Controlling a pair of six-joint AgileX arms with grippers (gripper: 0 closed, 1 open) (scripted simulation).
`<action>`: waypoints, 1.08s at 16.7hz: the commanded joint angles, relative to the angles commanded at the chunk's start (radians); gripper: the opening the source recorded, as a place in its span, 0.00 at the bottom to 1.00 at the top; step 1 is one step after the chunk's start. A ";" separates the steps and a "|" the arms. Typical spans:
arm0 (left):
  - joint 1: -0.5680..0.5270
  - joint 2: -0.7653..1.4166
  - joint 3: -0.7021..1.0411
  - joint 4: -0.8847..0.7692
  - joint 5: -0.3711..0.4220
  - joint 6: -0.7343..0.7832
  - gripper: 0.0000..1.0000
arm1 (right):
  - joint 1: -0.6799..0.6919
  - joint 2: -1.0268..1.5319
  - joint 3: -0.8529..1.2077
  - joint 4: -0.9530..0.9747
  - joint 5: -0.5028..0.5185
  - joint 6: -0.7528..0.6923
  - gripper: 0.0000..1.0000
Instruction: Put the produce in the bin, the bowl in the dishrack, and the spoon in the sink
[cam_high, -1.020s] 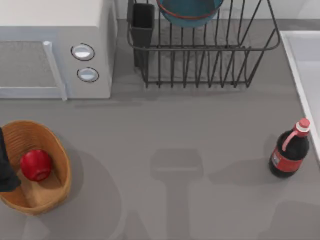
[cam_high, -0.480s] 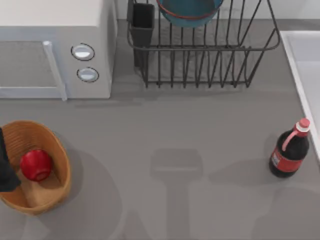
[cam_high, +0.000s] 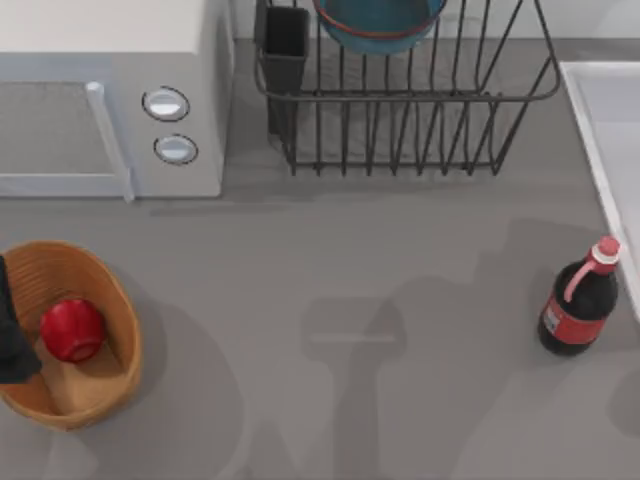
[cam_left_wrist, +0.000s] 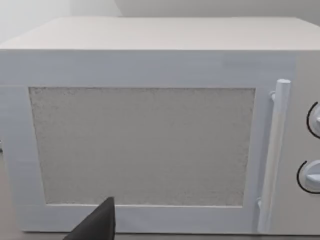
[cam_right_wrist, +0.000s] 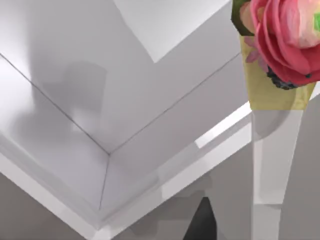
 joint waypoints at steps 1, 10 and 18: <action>0.000 0.000 0.000 0.000 0.000 0.000 1.00 | 0.015 0.079 0.117 -0.035 0.000 0.016 0.00; 0.000 0.000 0.000 0.000 0.000 0.000 1.00 | 0.148 0.654 0.988 -0.269 0.005 0.148 0.00; 0.000 0.000 0.000 0.000 0.000 0.000 1.00 | 0.188 0.778 1.175 -0.307 0.009 0.179 0.00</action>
